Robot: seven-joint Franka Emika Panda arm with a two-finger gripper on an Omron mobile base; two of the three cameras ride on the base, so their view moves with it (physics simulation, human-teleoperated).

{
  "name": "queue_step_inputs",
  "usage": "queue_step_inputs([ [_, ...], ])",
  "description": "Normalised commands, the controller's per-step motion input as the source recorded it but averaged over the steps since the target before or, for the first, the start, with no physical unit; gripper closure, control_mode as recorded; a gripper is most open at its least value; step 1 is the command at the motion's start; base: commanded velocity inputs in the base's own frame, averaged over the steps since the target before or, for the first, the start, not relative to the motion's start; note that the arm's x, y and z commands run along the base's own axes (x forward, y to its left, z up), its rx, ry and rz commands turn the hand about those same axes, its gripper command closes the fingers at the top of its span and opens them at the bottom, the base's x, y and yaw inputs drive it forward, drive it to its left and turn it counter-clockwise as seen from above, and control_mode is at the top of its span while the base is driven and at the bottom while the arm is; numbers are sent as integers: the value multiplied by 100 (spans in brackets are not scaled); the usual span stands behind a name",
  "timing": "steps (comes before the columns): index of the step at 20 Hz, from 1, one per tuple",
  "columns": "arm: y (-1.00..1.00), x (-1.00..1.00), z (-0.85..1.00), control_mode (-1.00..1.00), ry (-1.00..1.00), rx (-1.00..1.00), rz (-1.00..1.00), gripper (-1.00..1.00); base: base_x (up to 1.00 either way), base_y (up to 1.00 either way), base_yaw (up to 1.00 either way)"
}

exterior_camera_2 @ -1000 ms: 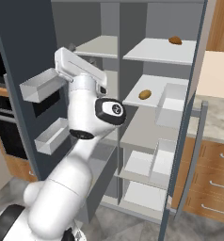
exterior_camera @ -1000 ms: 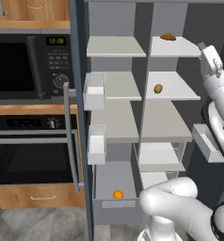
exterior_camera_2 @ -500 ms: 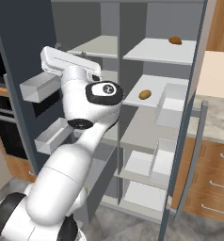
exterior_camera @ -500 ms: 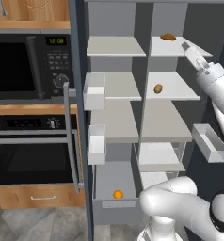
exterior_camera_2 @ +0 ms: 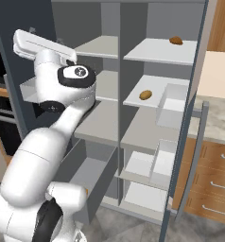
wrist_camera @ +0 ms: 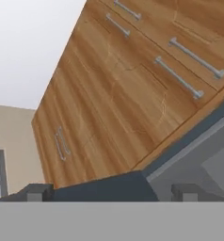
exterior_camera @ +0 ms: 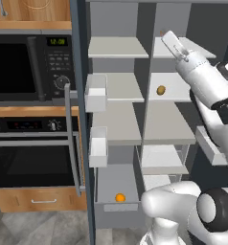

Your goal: Take the potato and orange from the fridge shelf and place them in the freezer drawer to begin freezing them.

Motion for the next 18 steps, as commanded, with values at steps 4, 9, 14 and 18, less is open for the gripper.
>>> queue_step_inputs([
  [4,16,-23,14,-100,0,47,15,-100,0,0,0],
  [9,7,-30,20,-100,0,47,22,-100,0,0,0],
  [14,-73,-62,84,-100,-3,14,34,-100,0,0,0],
  [18,-99,-36,47,-100,0,22,28,-100,0,0,0],
])
